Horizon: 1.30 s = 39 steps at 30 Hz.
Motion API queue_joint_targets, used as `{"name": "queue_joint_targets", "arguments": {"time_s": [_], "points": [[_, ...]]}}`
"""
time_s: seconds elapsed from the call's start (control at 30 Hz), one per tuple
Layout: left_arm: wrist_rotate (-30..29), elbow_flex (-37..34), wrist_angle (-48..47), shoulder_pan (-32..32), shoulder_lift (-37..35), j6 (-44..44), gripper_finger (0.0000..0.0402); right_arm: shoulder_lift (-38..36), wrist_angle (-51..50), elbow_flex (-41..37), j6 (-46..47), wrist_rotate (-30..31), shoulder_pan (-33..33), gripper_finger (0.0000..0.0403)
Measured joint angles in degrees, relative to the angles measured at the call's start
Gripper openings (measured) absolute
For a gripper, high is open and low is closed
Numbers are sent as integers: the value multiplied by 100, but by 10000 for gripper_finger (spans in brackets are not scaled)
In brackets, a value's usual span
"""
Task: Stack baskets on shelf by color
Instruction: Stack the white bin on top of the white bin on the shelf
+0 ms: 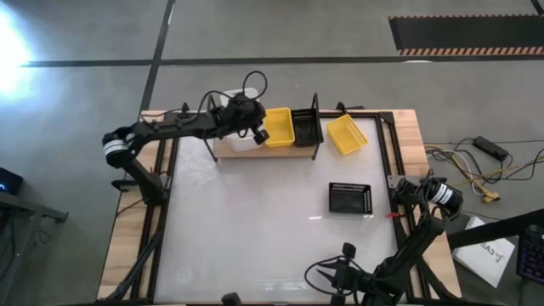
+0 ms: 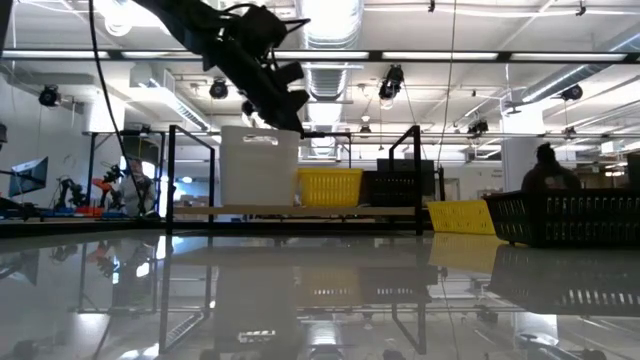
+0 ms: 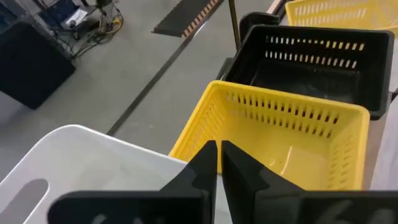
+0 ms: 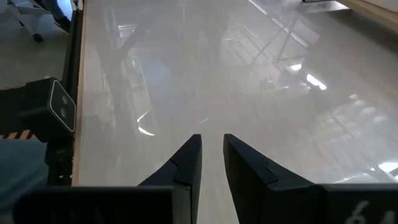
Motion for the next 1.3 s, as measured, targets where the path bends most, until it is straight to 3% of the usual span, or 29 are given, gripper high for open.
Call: {"name": "queue_joint_targets", "arguments": {"time_s": [0.2,0.37,0.6,0.77,0.87,1.07,1.2,1.3], "points": [[3,152,-236,-9,-96,213,2,0,54,0,-2,-3,0,59],[156,193,-301,-25,-878,170,0,0,76,0,-30,-2,0,59],[602,40,-1635,-117,-1787,-54,6,0,96,0,-83,-3,0,59],[1308,-207,-1780,-233,-1803,-284,68,0,96,0,-199,0,-13,59],[1256,-389,-1417,-322,-1594,-280,122,0,99,0,-233,0,-34,59],[826,-466,-1557,-355,-962,-220,219,0,104,0,-277,0,-42,59],[498,-466,-1767,-370,-580,165,238,0,104,0,-298,0,-50,59],[267,-466,-1884,-368,-381,331,219,0,108,0,-297,0,-52,59]]}}
